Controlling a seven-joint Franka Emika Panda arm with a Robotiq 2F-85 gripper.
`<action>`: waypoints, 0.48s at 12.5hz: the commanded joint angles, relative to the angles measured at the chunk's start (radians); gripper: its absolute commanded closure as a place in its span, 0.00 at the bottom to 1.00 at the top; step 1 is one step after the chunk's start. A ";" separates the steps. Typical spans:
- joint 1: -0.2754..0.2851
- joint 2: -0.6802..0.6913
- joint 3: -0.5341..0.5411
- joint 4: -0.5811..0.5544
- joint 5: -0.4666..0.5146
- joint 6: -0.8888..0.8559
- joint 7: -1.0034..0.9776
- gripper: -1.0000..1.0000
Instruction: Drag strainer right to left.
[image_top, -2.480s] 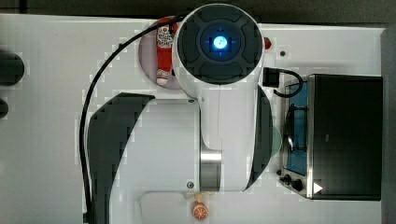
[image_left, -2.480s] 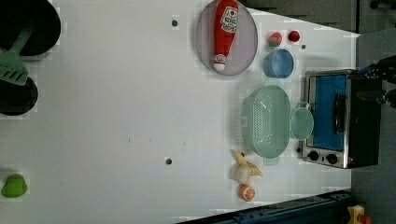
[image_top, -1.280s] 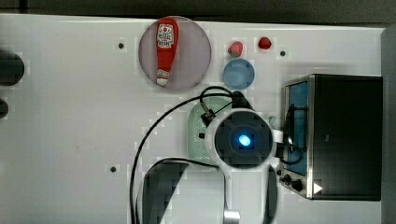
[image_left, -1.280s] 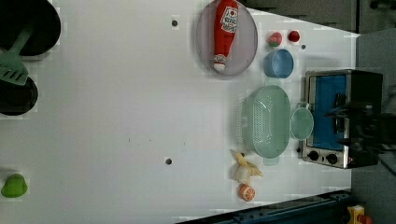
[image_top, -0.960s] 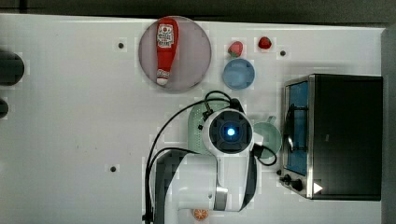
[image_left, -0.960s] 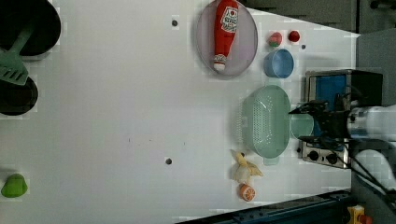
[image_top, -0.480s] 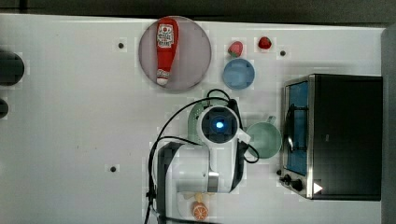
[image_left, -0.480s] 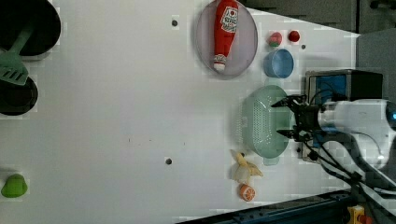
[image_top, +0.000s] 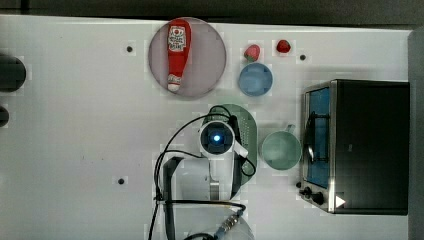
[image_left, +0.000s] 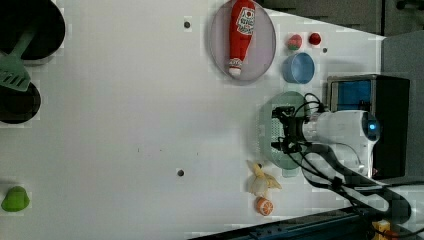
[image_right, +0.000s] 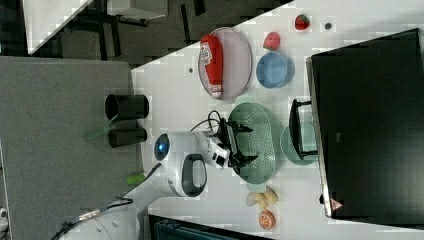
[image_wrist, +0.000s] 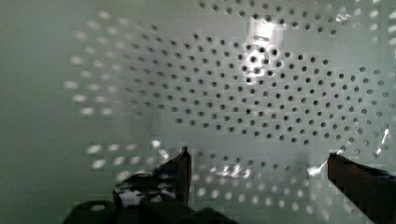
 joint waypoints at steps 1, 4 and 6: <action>0.039 -0.030 0.003 0.012 0.014 0.008 0.139 0.00; 0.081 -0.029 0.021 0.016 0.015 0.011 0.158 0.00; 0.109 -0.028 0.032 0.016 0.015 0.006 0.183 0.00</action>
